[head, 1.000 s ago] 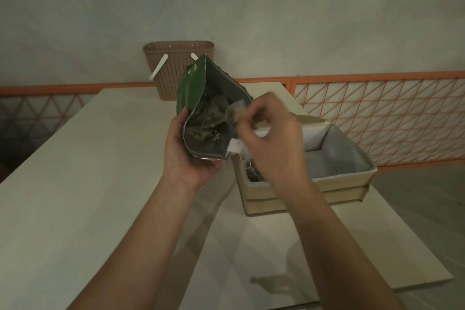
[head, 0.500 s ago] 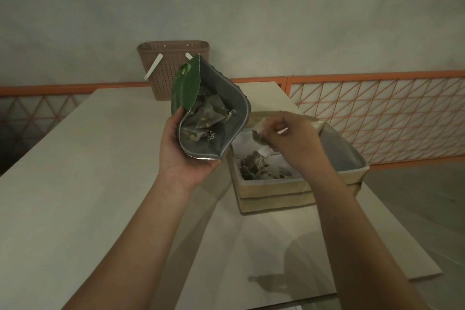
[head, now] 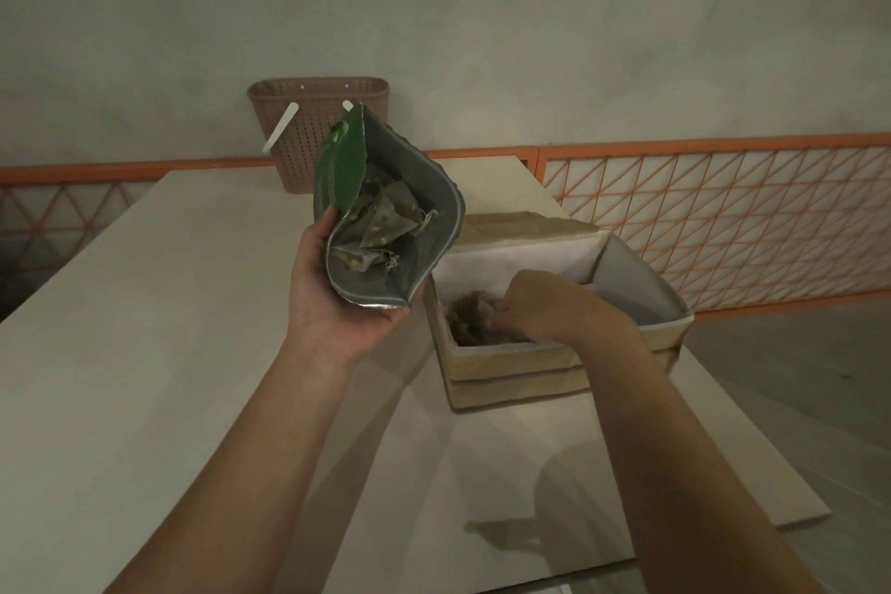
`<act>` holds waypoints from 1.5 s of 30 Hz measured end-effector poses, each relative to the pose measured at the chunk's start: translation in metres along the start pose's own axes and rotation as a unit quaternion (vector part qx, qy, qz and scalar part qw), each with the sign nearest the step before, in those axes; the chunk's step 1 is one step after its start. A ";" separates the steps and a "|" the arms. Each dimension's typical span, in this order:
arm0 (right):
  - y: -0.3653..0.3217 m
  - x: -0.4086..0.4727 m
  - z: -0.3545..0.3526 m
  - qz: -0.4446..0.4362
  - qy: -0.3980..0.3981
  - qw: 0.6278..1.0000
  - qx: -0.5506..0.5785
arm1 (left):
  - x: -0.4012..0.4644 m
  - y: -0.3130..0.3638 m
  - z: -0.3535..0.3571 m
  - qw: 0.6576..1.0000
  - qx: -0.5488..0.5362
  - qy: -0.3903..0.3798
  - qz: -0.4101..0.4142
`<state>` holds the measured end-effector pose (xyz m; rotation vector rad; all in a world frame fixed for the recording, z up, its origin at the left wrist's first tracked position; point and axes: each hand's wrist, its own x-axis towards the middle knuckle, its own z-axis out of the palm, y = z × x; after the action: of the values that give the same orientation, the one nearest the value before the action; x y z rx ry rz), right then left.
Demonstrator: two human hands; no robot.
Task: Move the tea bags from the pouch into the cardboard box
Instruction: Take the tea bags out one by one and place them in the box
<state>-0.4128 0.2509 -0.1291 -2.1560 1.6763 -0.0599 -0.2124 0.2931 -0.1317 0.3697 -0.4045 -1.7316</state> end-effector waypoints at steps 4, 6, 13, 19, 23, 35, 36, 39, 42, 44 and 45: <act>-0.002 0.004 0.001 -0.075 0.092 0.991 0.056 | 0.000 0.001 -0.001 1.000 0.004 0.003 0.002; -0.005 0.007 0.003 -0.137 0.041 0.988 0.055 | -0.001 0.001 -0.001 1.000 0.007 0.007 0.004; -0.014 0.002 -0.003 -0.071 0.129 0.989 0.022 | 0.000 0.004 -0.004 1.000 0.010 0.011 0.006; -0.060 -0.022 -0.034 -0.238 0.316 0.846 0.358 | 0.000 0.007 -0.006 0.999 0.026 0.033 -0.003; -0.087 -0.004 -0.043 -0.307 0.283 0.856 0.305 | -0.004 0.009 -0.005 0.999 0.026 0.037 -0.001; -0.117 0.002 -0.021 -0.331 0.418 0.772 0.345 | -0.011 0.027 0.007 0.999 0.028 0.009 0.035; -0.116 -0.003 -0.020 -0.342 0.430 0.757 0.354 | -0.012 0.027 0.009 0.999 0.032 -0.002 0.035; -0.113 -0.015 -0.015 -0.377 0.474 0.706 0.367 | -0.012 0.025 0.010 0.998 0.047 -0.023 0.037; -0.113 -0.006 -0.011 -0.349 0.456 0.728 0.374 | -0.004 0.023 0.008 0.998 0.049 -0.018 0.022; -0.112 0.001 -0.009 -0.321 0.436 0.754 0.371 | 0.001 0.022 0.004 0.998 0.062 -0.008 0.007; -0.111 0.004 -0.009 -0.317 0.432 0.759 0.369 | 0.003 0.022 0.003 0.998 0.067 -0.001 0.004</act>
<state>-0.3117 0.2666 -0.0842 -1.9640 0.8263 -1.8063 -0.1954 0.2863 -0.1196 0.4626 -0.5244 -1.7022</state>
